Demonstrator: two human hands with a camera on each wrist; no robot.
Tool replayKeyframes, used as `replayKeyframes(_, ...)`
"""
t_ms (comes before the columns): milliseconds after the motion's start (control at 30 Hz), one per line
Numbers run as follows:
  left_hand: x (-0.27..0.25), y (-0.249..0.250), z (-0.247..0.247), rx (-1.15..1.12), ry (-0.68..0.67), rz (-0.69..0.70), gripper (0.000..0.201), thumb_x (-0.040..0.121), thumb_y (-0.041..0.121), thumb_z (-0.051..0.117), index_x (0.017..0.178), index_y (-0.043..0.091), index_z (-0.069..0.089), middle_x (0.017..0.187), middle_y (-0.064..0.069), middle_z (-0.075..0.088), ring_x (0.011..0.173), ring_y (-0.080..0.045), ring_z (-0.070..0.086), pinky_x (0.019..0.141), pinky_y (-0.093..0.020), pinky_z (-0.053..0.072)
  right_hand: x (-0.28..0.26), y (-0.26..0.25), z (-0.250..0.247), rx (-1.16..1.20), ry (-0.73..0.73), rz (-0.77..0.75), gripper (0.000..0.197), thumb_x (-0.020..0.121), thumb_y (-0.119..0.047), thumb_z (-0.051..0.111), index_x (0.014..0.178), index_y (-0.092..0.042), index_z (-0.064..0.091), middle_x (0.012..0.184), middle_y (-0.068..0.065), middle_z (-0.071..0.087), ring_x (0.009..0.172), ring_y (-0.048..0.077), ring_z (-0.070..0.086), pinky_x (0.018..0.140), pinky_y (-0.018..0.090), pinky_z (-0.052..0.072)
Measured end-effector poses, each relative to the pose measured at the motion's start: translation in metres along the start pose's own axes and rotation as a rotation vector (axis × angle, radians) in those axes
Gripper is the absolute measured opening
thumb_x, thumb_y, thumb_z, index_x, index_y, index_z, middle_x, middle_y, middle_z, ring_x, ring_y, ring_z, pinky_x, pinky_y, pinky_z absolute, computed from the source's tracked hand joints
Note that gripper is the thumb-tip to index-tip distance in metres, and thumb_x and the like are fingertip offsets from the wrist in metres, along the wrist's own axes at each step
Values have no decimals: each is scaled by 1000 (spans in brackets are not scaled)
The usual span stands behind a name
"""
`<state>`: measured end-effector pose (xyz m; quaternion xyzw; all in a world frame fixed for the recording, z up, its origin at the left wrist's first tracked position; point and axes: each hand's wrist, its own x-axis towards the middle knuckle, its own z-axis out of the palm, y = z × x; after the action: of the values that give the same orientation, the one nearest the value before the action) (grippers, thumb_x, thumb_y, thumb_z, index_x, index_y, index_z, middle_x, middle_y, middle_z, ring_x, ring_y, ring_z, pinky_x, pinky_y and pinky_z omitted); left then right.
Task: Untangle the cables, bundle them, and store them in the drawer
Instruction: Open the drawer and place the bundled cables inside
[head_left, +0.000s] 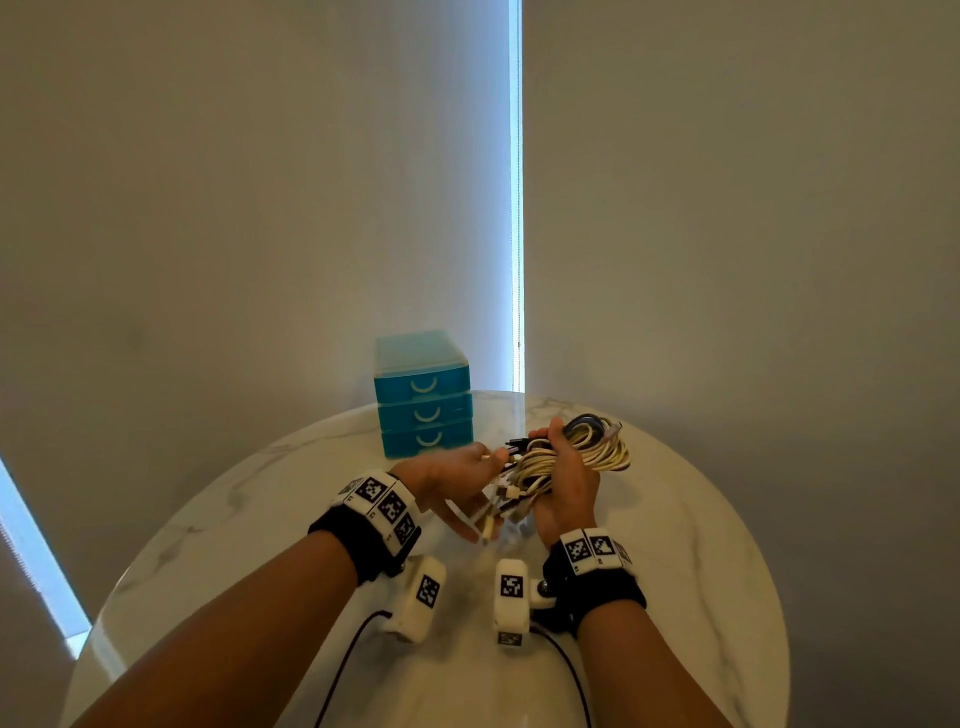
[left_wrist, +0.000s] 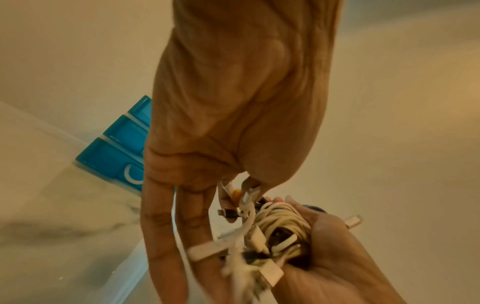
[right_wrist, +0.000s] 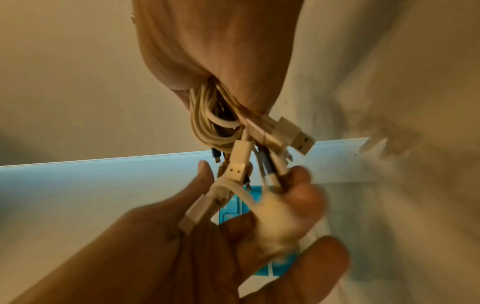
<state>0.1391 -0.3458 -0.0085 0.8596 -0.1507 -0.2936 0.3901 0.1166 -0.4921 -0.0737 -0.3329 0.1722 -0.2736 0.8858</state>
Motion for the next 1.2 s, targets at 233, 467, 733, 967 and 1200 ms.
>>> replayKeyframes(233,4,6,-13,120,55,-25,47,112,53,42,143,19,52,100,-10,78,54,-10,46,54,-22,49,-1,2,2,-144,-47,-105,29,100,-32,76,107,-4,75,95,15,80,81,30,78,73,42,66)
replayKeyframes(467,9,13,-32,270,345,91,48,100,54,68,107,8,80,85,0,74,79,-18,69,78,-29,59,-9,7,8,-473,-137,-234,47,94,-53,77,102,-6,73,86,22,77,66,35,70,59,41,62)
replayKeyframes(733,-15,23,-44,-521,52,123,23,109,12,58,121,-5,69,108,-20,80,91,-24,80,84,-32,66,-14,8,9,-450,-182,-148,56,86,-61,79,109,-10,75,92,12,81,85,31,79,80,49,67)
replayKeyframes(967,-17,12,-28,-367,-106,389,42,93,-13,69,133,1,68,127,-16,76,119,-26,74,94,-31,62,-18,3,9,-106,-94,92,42,97,-39,77,123,-6,73,114,20,80,86,29,81,70,40,65)
replayKeyframes(1200,-10,3,-24,-23,104,589,58,75,5,96,124,24,70,120,0,72,110,-15,72,90,-31,64,-20,1,10,26,-166,132,56,102,-49,67,139,-7,62,125,25,75,114,41,75,99,58,60)
